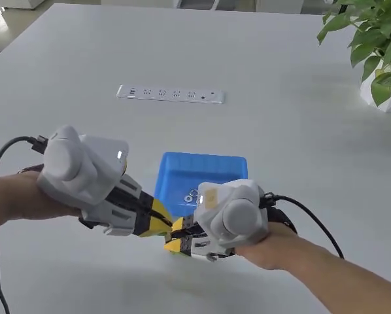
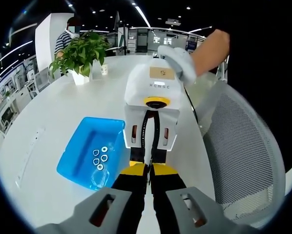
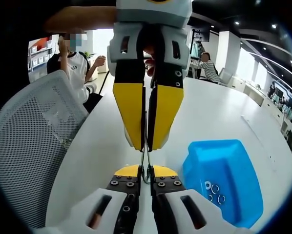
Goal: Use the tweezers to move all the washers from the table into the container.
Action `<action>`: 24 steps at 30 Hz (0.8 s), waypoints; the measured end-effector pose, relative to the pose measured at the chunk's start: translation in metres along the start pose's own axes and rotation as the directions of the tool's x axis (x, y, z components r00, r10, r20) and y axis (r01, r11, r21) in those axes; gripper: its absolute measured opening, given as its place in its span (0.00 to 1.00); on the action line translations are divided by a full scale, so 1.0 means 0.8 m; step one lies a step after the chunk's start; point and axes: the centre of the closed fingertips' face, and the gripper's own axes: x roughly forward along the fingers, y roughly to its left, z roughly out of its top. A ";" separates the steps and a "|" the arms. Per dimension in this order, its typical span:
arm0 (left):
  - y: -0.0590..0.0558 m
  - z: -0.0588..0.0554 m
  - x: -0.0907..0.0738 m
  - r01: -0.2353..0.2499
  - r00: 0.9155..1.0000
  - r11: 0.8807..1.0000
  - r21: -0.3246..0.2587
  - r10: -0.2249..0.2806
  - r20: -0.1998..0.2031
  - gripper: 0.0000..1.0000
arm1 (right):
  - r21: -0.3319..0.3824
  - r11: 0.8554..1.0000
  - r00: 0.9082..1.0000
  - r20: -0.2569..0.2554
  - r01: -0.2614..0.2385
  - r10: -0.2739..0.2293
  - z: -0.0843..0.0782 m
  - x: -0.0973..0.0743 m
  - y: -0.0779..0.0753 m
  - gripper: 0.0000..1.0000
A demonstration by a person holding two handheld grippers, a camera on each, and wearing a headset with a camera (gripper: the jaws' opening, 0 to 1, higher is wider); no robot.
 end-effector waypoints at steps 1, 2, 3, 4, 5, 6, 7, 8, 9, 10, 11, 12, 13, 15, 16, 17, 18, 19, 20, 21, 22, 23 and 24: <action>0.000 -0.001 0.000 0.000 1.000 1.000 0.001 0.000 -0.002 0.06 | -0.001 1.000 1.000 0.000 0.000 0.000 0.000 0.000 0.000 0.07; -0.001 -0.001 0.000 0.001 1.000 1.000 0.001 -0.001 -0.005 0.06 | -0.002 1.000 1.000 0.000 -0.001 0.001 0.000 0.000 0.000 0.07; -0.001 -0.002 0.000 0.001 1.000 1.000 -0.001 -0.001 -0.008 0.07 | -0.003 1.000 1.000 -0.001 -0.001 0.001 0.000 0.000 0.001 0.07; -0.002 -0.003 0.000 0.001 1.000 1.000 0.002 -0.001 -0.010 0.07 | -0.002 1.000 1.000 -0.001 -0.001 0.001 0.000 0.000 0.001 0.07; -0.002 -0.004 0.000 0.001 1.000 1.000 0.004 -0.001 -0.013 0.07 | -0.002 1.000 1.000 0.000 -0.001 0.001 0.000 0.000 0.001 0.07; -0.002 -0.004 0.000 0.001 1.000 1.000 0.002 -0.001 -0.014 0.08 | -0.003 1.000 1.000 -0.001 -0.001 0.001 0.000 0.000 0.001 0.07; -0.003 -0.005 0.000 0.000 1.000 1.000 0.001 0.000 -0.013 0.08 | -0.003 1.000 1.000 -0.001 0.000 0.000 0.000 0.000 0.001 0.07; -0.003 -0.005 0.000 -0.002 1.000 1.000 0.002 0.002 -0.011 0.09 | -0.001 1.000 1.000 -0.001 -0.001 0.001 0.000 0.000 0.001 0.07; -0.003 -0.005 -0.001 -0.003 1.000 1.000 0.001 0.003 -0.010 0.09 | -0.002 1.000 1.000 -0.001 -0.001 0.001 0.000 0.000 0.001 0.07; -0.004 -0.005 -0.001 -0.004 1.000 1.000 -0.003 0.004 -0.008 0.10 | -0.002 1.000 1.000 -0.001 -0.002 0.002 0.000 0.000 0.001 0.07; -0.004 -0.005 -0.002 -0.008 1.000 1.000 -0.005 0.008 -0.007 0.12 | -0.003 1.000 1.000 -0.002 -0.003 0.003 0.000 0.000 0.001 0.07; -0.003 -0.006 -0.003 -0.011 1.000 1.000 -0.005 0.011 -0.008 0.13 | -0.005 1.000 1.000 -0.003 -0.003 0.003 0.000 0.000 0.001 0.07; -0.003 -0.006 -0.004 -0.014 1.000 1.000 -0.007 0.014 -0.008 0.14 | -0.007 1.000 1.000 -0.001 -0.003 0.003 0.001 0.000 0.001 0.07; -0.003 -0.006 -0.006 -0.023 1.000 1.000 -0.016 0.023 0.001 0.17 | -0.012 1.000 1.000 -0.002 -0.004 0.004 0.003 -0.002 0.001 0.07; -0.003 -0.006 -0.008 -0.029 1.000 0.999 -0.021 0.030 0.006 0.18 | -0.013 1.000 1.000 -0.002 -0.004 0.004 0.004 -0.002 0.001 0.07; -0.003 -0.006 -0.010 -0.032 0.999 0.999 -0.024 0.032 0.009 0.18 | -0.012 1.000 1.000 0.000 -0.003 0.003 0.005 -0.003 0.000 0.07; -0.002 -0.006 -0.011 -0.038 0.999 0.999 -0.032 0.039 0.015 0.19 | -0.013 1.000 1.000 0.002 -0.003 0.003 0.007 -0.005 0.000 0.07; -0.002 -0.007 -0.012 -0.042 0.999 0.999 -0.034 0.043 0.019 0.20 | -0.015 1.000 1.000 0.002 -0.004 0.004 0.008 -0.005 0.000 0.07; -0.001 -0.007 -0.014 -0.047 0.999 0.998 -0.041 0.048 0.025 0.21 | -0.020 1.000 1.000 0.000 -0.004 0.004 0.009 -0.007 0.000 0.07; -0.001 -0.006 -0.015 -0.050 0.998 0.998 -0.047 0.052 0.029 0.22 | -0.020 1.000 1.000 0.001 -0.005 0.005 0.009 -0.007 0.000 0.07; -0.001 -0.006 -0.015 -0.053 0.998 0.997 -0.052 0.054 0.033 0.24 | -0.020 1.000 1.000 0.001 -0.007 0.007 0.011 -0.009 0.000 0.07; -0.001 -0.006 -0.017 -0.057 0.998 0.997 -0.059 0.059 0.037 0.25 | -0.021 1.000 1.000 0.001 -0.008 0.008 0.012 -0.010 0.000 0.07; -0.001 -0.006 -0.017 -0.060 0.997 0.996 -0.064 0.062 0.040 0.26 | -0.020 1.000 1.000 0.000 -0.012 0.012 0.013 -0.011 0.001 0.07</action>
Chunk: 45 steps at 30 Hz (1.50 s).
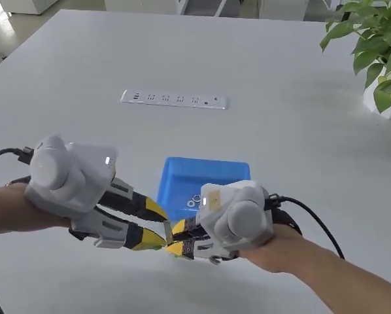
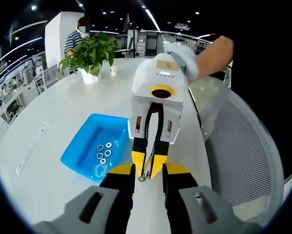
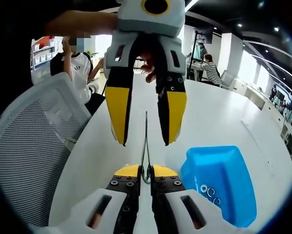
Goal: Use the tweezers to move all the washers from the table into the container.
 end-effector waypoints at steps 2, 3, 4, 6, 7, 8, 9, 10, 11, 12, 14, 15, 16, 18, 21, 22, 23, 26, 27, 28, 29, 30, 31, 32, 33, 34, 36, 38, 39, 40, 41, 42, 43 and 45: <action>0.000 0.000 -0.002 -0.008 1.000 1.000 -0.011 0.008 0.008 0.28 | -0.004 1.000 1.000 -0.002 0.000 0.000 0.002 -0.002 0.001 0.07; 0.000 0.000 -0.003 -0.011 1.000 1.000 -0.016 0.011 0.012 0.30 | -0.005 1.000 1.000 -0.002 0.000 0.000 0.003 -0.003 0.001 0.07; 0.000 0.000 -0.004 -0.012 1.000 1.000 -0.026 0.013 0.016 0.31 | -0.006 1.000 1.000 -0.001 0.001 -0.001 0.004 -0.006 0.001 0.07; -0.001 0.001 -0.006 -0.017 0.999 0.999 -0.033 0.018 0.030 0.33 | -0.005 1.000 1.000 0.001 0.001 -0.001 0.007 -0.009 0.001 0.07; -0.002 0.002 -0.008 -0.021 0.999 0.999 -0.043 0.023 0.040 0.34 | -0.005 1.000 1.000 0.002 0.003 -0.002 0.009 -0.011 0.000 0.08; -0.002 0.002 -0.009 -0.024 0.999 0.999 -0.048 0.026 0.045 0.36 | -0.004 1.000 1.000 0.003 0.000 0.000 0.010 -0.013 0.000 0.08; -0.003 0.001 -0.010 -0.030 0.998 0.998 -0.051 0.032 0.050 0.38 | -0.006 1.000 1.000 0.000 -0.003 0.003 0.011 -0.015 0.000 0.08; -0.003 0.000 -0.011 -0.034 0.998 0.998 -0.054 0.037 0.051 0.39 | -0.008 1.000 1.000 -0.005 -0.006 0.006 0.011 -0.016 0.001 0.08; -0.003 0.000 -0.012 -0.039 0.998 0.998 -0.057 0.042 0.052 0.40 | -0.012 1.000 1.000 -0.008 -0.010 0.010 0.012 -0.019 0.000 0.08; -0.003 0.000 -0.014 -0.046 0.997 0.997 -0.061 0.049 0.055 0.42 | -0.013 1.000 1.000 -0.008 -0.012 0.012 0.013 -0.020 0.000 0.08; -0.002 0.001 -0.016 -0.061 0.996 0.995 -0.081 0.066 0.065 0.46 | -0.012 1.000 1.000 -0.006 -0.014 0.014 0.016 -0.025 -0.001 0.08; -0.002 0.001 -0.017 -0.064 0.995 0.994 -0.088 0.070 0.070 0.48 | -0.015 1.000 1.000 -0.007 -0.017 0.016 0.017 -0.027 -0.001 0.08; -0.002 0.002 -0.019 -0.069 0.994 0.993 -0.095 0.076 0.080 0.48 | -0.025 1.000 1.000 -0.010 -0.016 0.015 0.019 -0.029 -0.002 0.08; -0.002 0.001 -0.020 -0.078 0.993 0.992 -0.103 0.086 0.084 0.50 | -0.030 0.999 1.000 -0.010 -0.017 0.016 0.023 -0.033 -0.004 0.08; -0.001 0.002 -0.024 -0.094 0.990 0.989 -0.118 0.106 0.096 0.52 | -0.035 0.999 1.000 -0.010 -0.016 0.015 0.027 -0.039 -0.007 0.08; 0.000 0.002 -0.025 -0.101 0.989 0.987 -0.123 0.114 0.099 0.54 | -0.033 0.999 1.000 -0.010 -0.016 0.016 0.028 -0.041 -0.008 0.08; 0.002 0.002 -0.027 -0.115 0.986 0.985 -0.129 0.128 0.103 0.57 | -0.026 0.999 1.000 -0.012 -0.023 0.023 0.029 -0.043 -0.010 0.08; 0.004 0.001 -0.030 -0.133 0.983 0.981 -0.141 0.148 0.107 0.60 | -0.030 0.999 0.999 -0.024 -0.029 0.028 0.030 -0.050 -0.014 0.08; 0.005 0.000 -0.031 -0.142 0.981 0.980 -0.142 0.158 0.108 0.61 | -0.026 0.999 0.999 -0.019 -0.027 0.026 0.032 -0.053 -0.017 0.08; 0.005 0.000 -0.033 -0.150 0.980 0.978 -0.143 0.167 0.111 0.63 | -0.023 0.999 1.000 -0.012 -0.023 0.023 0.034 -0.055 -0.020 0.08; 0.006 0.000 -0.034 -0.156 0.978 0.977 -0.146 0.174 0.114 0.64 | -0.022 1.000 1.000 -0.008 -0.020 0.019 0.035 -0.058 -0.023 0.08; 0.007 0.000 -0.035 -0.164 0.976 0.974 -0.153 0.183 0.121 0.64 | -0.020 1.000 1.000 -0.006 -0.017 0.017 0.037 -0.059 -0.025 0.08; 0.007 0.000 -0.036 -0.169 0.974 0.973 -0.156 0.189 0.123 0.66 | -0.021 1.000 1.000 -0.004 -0.013 0.013 0.038 -0.062 -0.029 0.08; 0.007 0.000 -0.037 -0.176 0.973 0.971 -0.159 0.196 0.125 0.67 | -0.021 1.000 1.000 -0.003 -0.010 0.010 0.039 -0.063 -0.032 0.08; 0.007 0.000 -0.037 -0.179 0.972 0.970 -0.163 0.200 0.127 0.68 | -0.022 1.000 1.000 -0.001 -0.007 0.007 0.040 -0.064 -0.034 0.08; 0.007 0.000 -0.037 -0.182 0.971 0.970 -0.164 0.204 0.128 0.69 | -0.021 1.000 1.000 0.005 -0.003 0.003 0.042 -0.066 -0.038 0.08; 0.009 -0.001 -0.039 -0.194 0.968 0.967 -0.167 0.217 0.130 0.73 | -0.024 1.000 1.000 0.009 0.008 -0.007 0.044 -0.068 -0.047 0.08; 0.011 -0.002 -0.040 -0.205 0.964 0.963 -0.172 0.229 0.132 0.77 | -0.029 0.999 1.000 0.010 0.016 -0.016 0.045 -0.070 -0.054 0.08; 0.013 -0.002 -0.041 -0.212 0.963 0.961 -0.177 0.237 0.131 0.79 | -0.030 0.999 1.000 0.011 0.019 -0.018 0.046 -0.070 -0.057 0.08; 0.015 -0.002 -0.042 -0.220 0.960 0.959 -0.180 0.246 0.133 0.81 | -0.029 0.999 1.000 0.013 0.022 -0.022 0.046 -0.071 -0.062 0.08; 0.015 -0.002 -0.043 -0.224 0.959 0.957 -0.183 0.250 0.134 0.82 | -0.032 0.999 1.000 0.014 0.025 -0.025 0.046 -0.071 -0.065 0.08; 0.017 -0.003 -0.044 -0.229 0.958 0.955 -0.188 0.256 0.133 0.84 | -0.035 0.999 0.999 0.015 0.029 -0.029 0.046 -0.071 -0.069 0.08; 0.018 -0.002 -0.046 -0.236 0.955 0.953 -0.191 0.264 0.136 0.86 | -0.036 0.999 0.999 0.014 0.030 -0.030 0.046 -0.071 -0.071 0.08; 0.021 -0.002 -0.048 -0.247 0.951 0.948 -0.200 0.277 0.139 0.89 | -0.041 0.999 0.999 0.007 0.033 -0.033 0.044 -0.070 -0.076 0.08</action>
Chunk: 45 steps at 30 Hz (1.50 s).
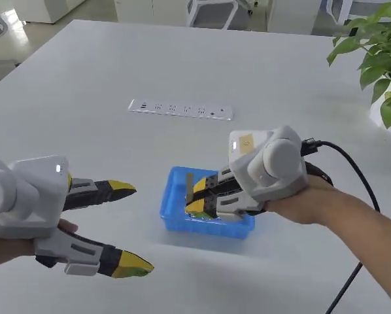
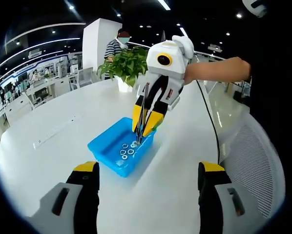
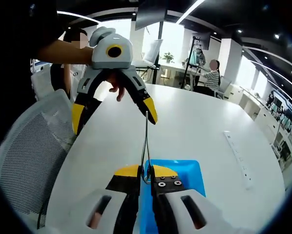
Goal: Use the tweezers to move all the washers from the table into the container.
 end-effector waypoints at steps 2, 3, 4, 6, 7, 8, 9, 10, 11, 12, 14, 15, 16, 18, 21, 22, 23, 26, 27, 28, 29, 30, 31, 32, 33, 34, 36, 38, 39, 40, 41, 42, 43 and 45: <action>0.003 0.000 0.000 -0.015 1.000 1.000 -0.010 0.015 0.003 0.94 | -0.001 1.000 1.000 -0.001 0.004 -0.004 -0.002 0.001 -0.005 0.08; 0.005 0.000 0.000 -0.022 1.000 1.000 -0.011 0.022 0.005 0.96 | 0.002 1.000 1.000 0.001 0.005 -0.005 -0.003 0.002 -0.007 0.08; 0.005 0.000 -0.001 -0.026 1.000 1.000 -0.013 0.026 0.006 0.99 | 0.002 1.000 1.000 0.001 0.007 -0.007 -0.005 0.003 -0.010 0.08; 0.006 -0.002 -0.001 -0.030 1.000 0.999 -0.025 0.030 0.005 0.99 | 0.001 1.000 1.000 -0.001 0.009 -0.009 -0.008 0.005 -0.013 0.08; 0.007 -0.002 -0.001 -0.032 0.999 0.999 -0.028 0.032 0.005 0.99 | 0.003 1.000 1.000 0.000 0.010 -0.010 -0.010 0.007 -0.015 0.08; 0.007 -0.002 -0.001 -0.032 0.999 0.999 -0.029 0.032 0.007 0.99 | 0.002 1.000 1.000 0.001 0.011 -0.011 -0.011 0.008 -0.017 0.08; 0.007 -0.003 -0.001 -0.032 0.999 0.999 -0.032 0.032 0.009 0.99 | 0.005 1.000 1.000 0.001 0.010 -0.010 -0.014 0.010 -0.019 0.08; 0.008 -0.003 -0.001 -0.033 0.999 0.999 -0.033 0.033 0.008 0.99 | 0.004 1.000 1.000 0.000 0.010 -0.010 -0.015 0.011 -0.020 0.08; 0.008 -0.004 -0.001 -0.033 0.999 0.999 -0.034 0.034 0.007 0.99 | 0.004 1.000 1.000 0.000 0.009 -0.009 -0.018 0.013 -0.022 0.08; 0.009 -0.004 -0.001 -0.034 0.999 0.999 -0.036 0.034 0.007 0.99 | 0.004 1.000 1.000 0.001 0.010 -0.010 -0.020 0.015 -0.024 0.08; 0.010 -0.005 -0.001 -0.036 0.999 0.999 -0.036 0.036 0.009 0.99 | 0.006 1.000 1.000 0.003 0.007 -0.007 -0.023 0.018 -0.026 0.08; 0.011 -0.005 -0.001 -0.038 0.999 0.999 -0.037 0.038 0.009 0.99 | 0.006 1.000 1.000 0.005 0.007 -0.007 -0.024 0.019 -0.027 0.08; 0.011 -0.005 -0.001 -0.039 0.999 0.999 -0.037 0.039 0.009 0.99 | 0.007 1.000 1.000 0.006 0.006 -0.006 -0.025 0.020 -0.027 0.08; 0.012 -0.005 -0.001 -0.039 0.999 0.999 -0.037 0.040 0.011 0.99 | 0.009 1.000 1.000 0.009 0.004 -0.004 -0.028 0.024 -0.029 0.08; 0.014 -0.005 0.000 -0.041 0.999 0.998 -0.038 0.042 0.009 0.99 | 0.018 1.000 1.000 0.017 -0.001 0.000 -0.032 0.028 -0.032 0.08; 0.014 -0.005 0.001 -0.040 0.999 0.999 -0.037 0.041 0.009 0.99 | 0.019 1.000 1.000 0.014 -0.003 0.002 -0.034 0.030 -0.032 0.08; 0.015 -0.004 0.001 -0.040 0.999 0.999 -0.037 0.041 0.009 0.99 | 0.020 1.000 1.000 0.014 -0.004 0.004 -0.035 0.032 -0.033 0.08; 0.017 -0.004 0.003 -0.041 0.999 0.998 -0.039 0.041 0.009 0.99 | 0.026 1.000 1.000 0.021 -0.006 0.005 -0.038 0.035 -0.035 0.08; 0.018 -0.004 0.004 -0.040 0.999 0.998 -0.040 0.041 0.010 0.99 | 0.029 1.000 1.000 0.024 -0.009 0.009 -0.039 0.037 -0.035 0.08; 0.019 -0.004 0.004 -0.040 0.999 0.998 -0.039 0.041 0.011 0.99 | 0.030 0.999 1.000 0.026 -0.011 0.010 -0.040 0.039 -0.036 0.08; 0.019 -0.004 0.004 -0.039 0.999 0.998 -0.039 0.040 0.011 0.99 | 0.034 0.999 1.000 0.029 -0.013 0.012 -0.042 0.041 -0.036 0.08; 0.020 -0.004 0.005 -0.038 0.999 0.999 -0.038 0.038 0.010 0.99 | 0.034 0.999 0.999 0.030 -0.014 0.013 -0.042 0.042 -0.035 0.08; 0.021 -0.004 0.005 -0.039 0.999 0.999 -0.035 0.039 0.010 0.99 | 0.036 0.999 0.999 0.032 -0.017 0.016 -0.044 0.044 -0.035 0.08; 0.021 -0.004 0.005 -0.039 0.999 0.999 -0.035 0.040 0.010 0.99 | 0.037 0.999 0.999 0.031 -0.019 0.017 -0.044 0.045 -0.035 0.08; 0.022 -0.004 0.006 -0.038 0.999 0.999 -0.036 0.038 0.011 0.99 | 0.036 0.999 0.999 0.030 -0.019 0.018 -0.046 0.047 -0.035 0.08; 0.022 -0.003 0.006 -0.038 0.999 0.999 -0.037 0.038 0.013 0.99 | 0.041 0.999 0.999 0.030 -0.020 0.019 -0.048 0.049 -0.036 0.08; 0.023 -0.004 0.007 -0.038 0.999 0.999 -0.036 0.038 0.012 0.99 | 0.046 0.999 0.999 0.031 -0.020 0.018 -0.049 0.052 -0.036 0.08; 0.025 -0.003 0.007 -0.038 0.999 0.999 -0.035 0.038 0.011 0.99 | 0.054 0.998 0.999 0.029 -0.023 0.021 -0.052 0.056 -0.036 0.08; 0.025 -0.003 0.007 -0.039 0.999 0.999 -0.033 0.039 0.012 0.99 | 0.051 0.998 0.999 0.025 -0.025 0.024 -0.053 0.058 -0.035 0.08; 0.026 -0.003 0.007 -0.039 0.999 0.999 -0.031 0.039 0.012 0.99 | 0.048 0.998 0.999 0.019 -0.027 0.026 -0.055 0.059 -0.035 0.08; 0.027 -0.002 0.007 -0.037 0.999 0.999 -0.030 0.037 0.010 0.98 | 0.046 0.999 1.000 0.016 -0.026 0.025 -0.056 0.061 -0.035 0.08; 0.027 -0.002 0.007 -0.035 0.999 0.999 -0.029 0.035 0.009 0.97 | 0.048 0.999 1.000 0.015 -0.026 0.025 -0.057 0.062 -0.035 0.08; 0.027 -0.001 0.007 -0.031 0.999 0.999 -0.027 0.031 0.008 0.96 | 0.052 0.998 0.999 0.016 -0.028 0.028 -0.058 0.062 -0.035 0.08; 0.029 -0.001 0.008 -0.025 1.000 0.999 -0.023 0.025 0.002 0.92 | 0.052 0.998 0.999 0.012 -0.032 0.031 -0.059 0.064 -0.034 0.08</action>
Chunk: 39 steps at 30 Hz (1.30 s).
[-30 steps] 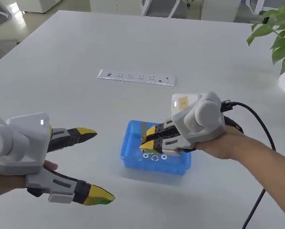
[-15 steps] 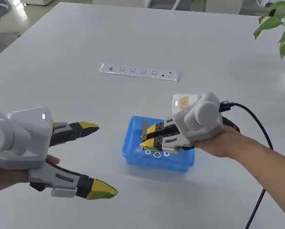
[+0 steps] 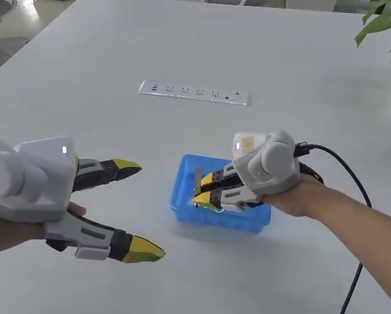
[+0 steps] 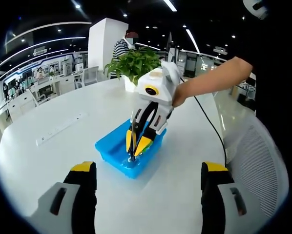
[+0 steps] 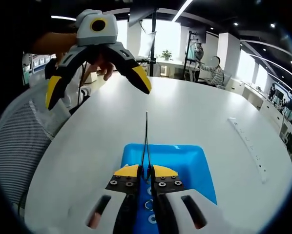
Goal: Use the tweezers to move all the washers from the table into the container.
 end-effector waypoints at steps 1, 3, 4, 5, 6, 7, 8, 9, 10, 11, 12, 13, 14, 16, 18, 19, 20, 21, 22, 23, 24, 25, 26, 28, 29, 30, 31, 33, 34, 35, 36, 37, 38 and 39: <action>0.001 0.002 0.001 0.007 1.000 1.000 0.000 -0.007 -0.001 0.90 | -0.001 1.000 1.000 -0.003 -0.002 0.002 -0.002 0.001 0.000 0.08; 0.004 0.006 0.003 0.013 1.000 1.000 0.002 -0.013 0.001 0.86 | 0.001 1.000 1.000 -0.003 -0.005 0.005 -0.003 0.002 0.001 0.08; 0.004 0.008 0.004 0.015 1.000 1.000 0.004 -0.015 0.005 0.83 | 0.001 1.000 1.000 -0.005 -0.005 0.005 -0.003 0.002 0.001 0.08; 0.006 0.010 0.005 0.018 1.000 1.000 0.006 -0.018 0.009 0.79 | -0.001 1.000 1.000 -0.007 -0.007 0.007 -0.004 0.002 0.001 0.08; 0.008 0.012 0.008 0.021 1.000 1.000 0.006 -0.021 0.009 0.76 | -0.009 1.000 1.000 -0.014 -0.010 0.010 -0.005 0.003 0.002 0.08; 0.009 0.013 0.009 0.027 1.000 1.000 0.007 -0.027 0.007 0.72 | -0.013 1.000 1.000 -0.015 -0.009 0.009 -0.006 0.003 0.001 0.08; 0.009 0.014 0.011 0.033 0.999 0.999 0.013 -0.033 0.005 0.69 | -0.011 1.000 1.000 -0.015 -0.010 0.010 -0.006 0.003 0.001 0.08; 0.010 0.016 0.015 0.038 0.999 0.999 0.023 -0.038 0.005 0.67 | -0.011 1.000 1.000 -0.014 -0.010 0.010 -0.007 0.003 0.000 0.08; 0.011 0.018 0.017 0.042 0.999 0.999 0.027 -0.042 0.006 0.64 | -0.012 1.000 1.000 -0.016 -0.010 0.010 -0.007 0.003 0.000 0.08; 0.013 0.020 0.020 0.046 0.999 0.998 0.035 -0.047 0.002 0.61 | -0.012 1.000 1.000 -0.017 -0.010 0.010 -0.008 0.003 -0.001 0.08; 0.014 0.022 0.022 0.049 0.999 0.998 0.044 -0.049 -0.003 0.58 | -0.010 1.000 1.000 -0.018 -0.011 0.011 -0.009 0.003 -0.001 0.08; 0.015 0.024 0.026 0.058 0.998 0.997 0.052 -0.058 -0.005 0.53 | -0.012 1.000 1.000 -0.019 -0.010 0.010 -0.010 0.003 0.000 0.08; 0.016 0.026 0.028 0.061 0.998 0.996 0.059 -0.061 -0.005 0.51 | -0.011 1.000 1.000 -0.019 -0.010 0.010 -0.010 0.003 -0.001 0.08; 0.018 0.032 0.034 0.069 0.998 0.994 0.080 -0.069 -0.002 0.46 | -0.009 1.000 1.000 -0.021 -0.010 0.009 -0.012 0.003 -0.001 0.08; 0.020 0.036 0.041 0.078 0.997 0.993 0.093 -0.077 -0.009 0.41 | -0.011 1.000 1.000 -0.021 -0.010 0.010 -0.013 0.002 -0.001 0.09; 0.022 0.037 0.044 0.079 0.997 0.991 0.105 -0.078 -0.012 0.38 | -0.011 1.000 1.000 -0.021 -0.011 0.010 -0.013 0.002 -0.002 0.09; 0.023 0.038 0.046 0.080 0.997 0.990 0.119 -0.079 -0.016 0.35 | -0.011 1.000 1.000 -0.020 -0.011 0.011 -0.013 0.003 -0.002 0.09; 0.025 0.040 0.050 0.081 0.997 0.988 0.129 -0.079 -0.019 0.33 | -0.012 1.000 1.000 -0.019 -0.012 0.011 -0.013 0.003 -0.002 0.09; 0.026 0.042 0.052 0.083 0.997 0.988 0.133 -0.081 -0.020 0.32 | -0.011 1.000 1.000 -0.019 -0.012 0.011 -0.013 0.003 -0.002 0.09; 0.027 0.044 0.055 0.083 0.997 0.986 0.143 -0.081 -0.020 0.31 | -0.010 1.000 1.000 -0.016 -0.012 0.012 -0.013 0.003 -0.002 0.09; 0.031 0.046 0.059 0.079 0.997 0.983 0.165 -0.076 -0.025 0.29 | -0.011 1.000 1.000 -0.015 -0.013 0.013 -0.012 0.004 -0.002 0.09; 0.031 0.047 0.061 0.082 0.996 0.982 0.172 -0.079 -0.029 0.27 | -0.012 1.000 1.000 -0.015 -0.013 0.013 -0.012 0.004 -0.002 0.09; 0.033 0.048 0.065 0.085 0.996 0.980 0.180 -0.080 -0.036 0.26 | -0.011 1.000 1.000 -0.013 -0.014 0.014 -0.012 0.004 -0.002 0.09; 0.035 0.050 0.071 0.095 0.995 0.976 0.195 -0.089 -0.039 0.23 | -0.007 1.000 1.000 -0.010 -0.014 0.014 -0.012 0.004 -0.002 0.09; 0.035 0.051 0.073 0.100 0.995 0.976 0.196 -0.094 -0.039 0.21 | -0.008 1.000 1.000 -0.010 -0.014 0.013 -0.012 0.004 -0.002 0.09; 0.036 0.052 0.076 0.107 0.994 0.973 0.203 -0.100 -0.044 0.19 | -0.010 1.000 1.000 -0.011 -0.014 0.014 -0.012 0.004 -0.002 0.09; 0.035 0.052 0.077 0.115 0.993 0.972 0.207 -0.107 -0.048 0.18 | -0.013 1.000 1.000 -0.013 -0.013 0.013 -0.012 0.004 -0.002 0.09; 0.035 0.051 0.081 0.129 0.991 0.968 0.214 -0.119 -0.059 0.16 | -0.016 1.000 1.000 -0.015 -0.013 0.013 -0.012 0.005 -0.002 0.09; 0.036 0.052 0.082 0.131 0.991 0.968 0.214 -0.121 -0.059 0.15 | -0.017 1.000 1.000 -0.015 -0.014 0.013 -0.012 0.005 -0.002 0.09; 0.036 0.052 0.083 0.136 0.990 0.967 0.213 -0.126 -0.061 0.15 | -0.018 1.000 1.000 -0.016 -0.014 0.014 -0.012 0.005 -0.002 0.09; 0.037 0.051 0.084 0.139 0.990 0.967 0.214 -0.128 -0.064 0.14 | -0.020 1.000 1.000 -0.017 -0.015 0.014 -0.012 0.005 -0.002 0.09; 0.037 0.050 0.085 0.146 0.989 0.966 0.215 -0.134 -0.069 0.14 | -0.020 1.000 1.000 -0.017 -0.015 0.015 -0.012 0.005 -0.002 0.09; 0.037 0.049 0.085 0.151 0.988 0.965 0.214 -0.139 -0.072 0.14 | -0.019 1.000 1.000 -0.017 -0.015 0.015 -0.012 0.005 -0.002 0.09; 0.037 0.047 0.087 0.157 0.986 0.964 0.214 -0.143 -0.079 0.13 | -0.020 1.000 1.000 -0.017 -0.016 0.016 -0.012 0.005 -0.002 0.09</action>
